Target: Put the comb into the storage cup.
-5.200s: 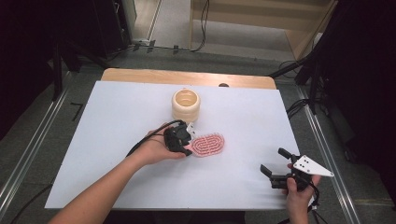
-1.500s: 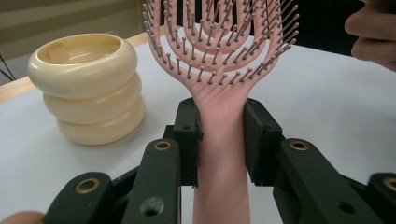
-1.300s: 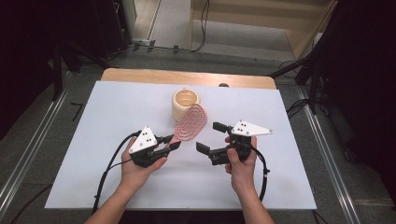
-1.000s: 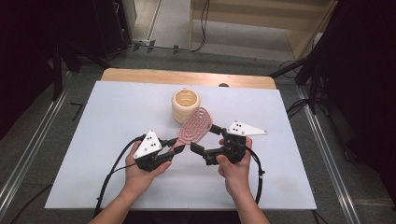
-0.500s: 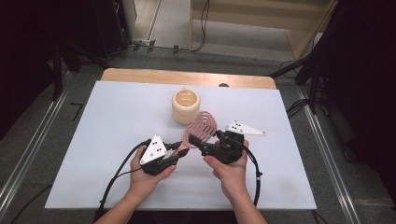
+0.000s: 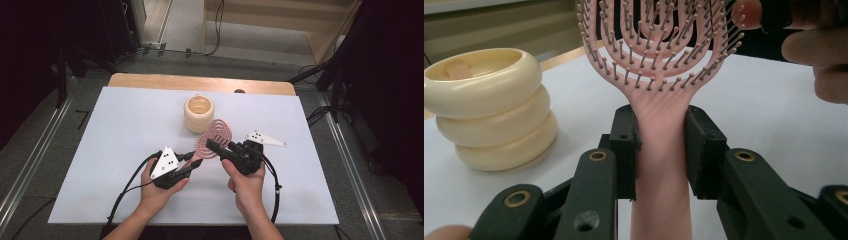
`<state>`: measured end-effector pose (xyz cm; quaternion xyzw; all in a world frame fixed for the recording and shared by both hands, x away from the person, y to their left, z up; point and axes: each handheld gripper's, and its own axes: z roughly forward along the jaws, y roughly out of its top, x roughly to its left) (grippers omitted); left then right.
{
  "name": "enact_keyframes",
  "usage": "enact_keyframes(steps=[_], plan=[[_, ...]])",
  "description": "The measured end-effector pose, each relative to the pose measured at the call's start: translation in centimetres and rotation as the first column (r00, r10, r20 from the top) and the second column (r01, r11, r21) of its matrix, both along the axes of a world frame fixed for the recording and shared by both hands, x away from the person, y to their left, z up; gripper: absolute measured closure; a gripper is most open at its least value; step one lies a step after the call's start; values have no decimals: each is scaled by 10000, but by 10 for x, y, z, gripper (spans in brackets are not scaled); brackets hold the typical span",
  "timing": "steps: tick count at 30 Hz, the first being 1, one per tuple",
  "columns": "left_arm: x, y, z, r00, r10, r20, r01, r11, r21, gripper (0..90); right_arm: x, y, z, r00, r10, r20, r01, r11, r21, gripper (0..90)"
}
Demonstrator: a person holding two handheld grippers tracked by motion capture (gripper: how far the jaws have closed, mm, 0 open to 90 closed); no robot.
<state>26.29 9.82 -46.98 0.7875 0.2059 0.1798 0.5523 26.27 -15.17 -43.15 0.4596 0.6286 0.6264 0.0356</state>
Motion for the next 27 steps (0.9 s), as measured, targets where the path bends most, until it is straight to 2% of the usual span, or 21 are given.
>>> enact_keyframes(steps=[1, 3, 5, 6, 7, 12, 16, 18, 20, 24, 27], plan=[[0, 0, -1, 10000, -28, 3, 28, 10000, -45, 700, 0, 0, 0, 10000, 0, 0, 0, 10000, 0, 589], [0, -1, -2, 10000, -88, 22, 89, 10000, -42, 698, 1, -4, -2, 9995, 301, -100, -295, 9983, 505, 616], [2, -1, -3, 9994, -237, -254, 232, 9996, -181, 696, 1, -4, -2, 9993, 355, -93, -349, 9977, 576, 618], [3, -1, -3, 9991, -227, -362, 218, 9995, -247, 644, -1, -4, -2, 9993, 354, 145, -359, 9986, 391, 621], [4, -1, -3, 9989, -160, -446, 144, 9992, -375, 644, -1, -4, -2, 9993, 354, 145, -359, 9986, 391, 621], [8, 5, -2, 9951, 51, -990, -114, 9980, -629, 311, -4, -4, 1, 9981, 314, 522, -318, 9995, 72, 623], [8, 14, -1, 9935, 79, -1132, -180, 9959, -885, 167, -6, -6, 2, 9968, 265, 757, -257, 9996, -119, 624], [7, 19, -1, 9935, 245, -1114, -352, 9949, -946, 109, -6, -7, 3, 9953, 328, 912, -317, 9994, -136, 625], [7, 25, 0, 9935, 330, -1092, -434, 9946, -942, 0, -7, -8, 4, 9935, 397, 1064, -386, 9992, -127, 625], [7, 38, 1, 9936, 434, -1047, -564, 9907, -1240, 0, -9, -9, 6, 9918, 434, 1199, -405, 9988, -270, 625], [7, 46, 1, 9931, 600, -1010, -716, 9907, -1156, 0, -8, -10, 6, 9913, 410, 1251, -383, 9990, -234, 625]])
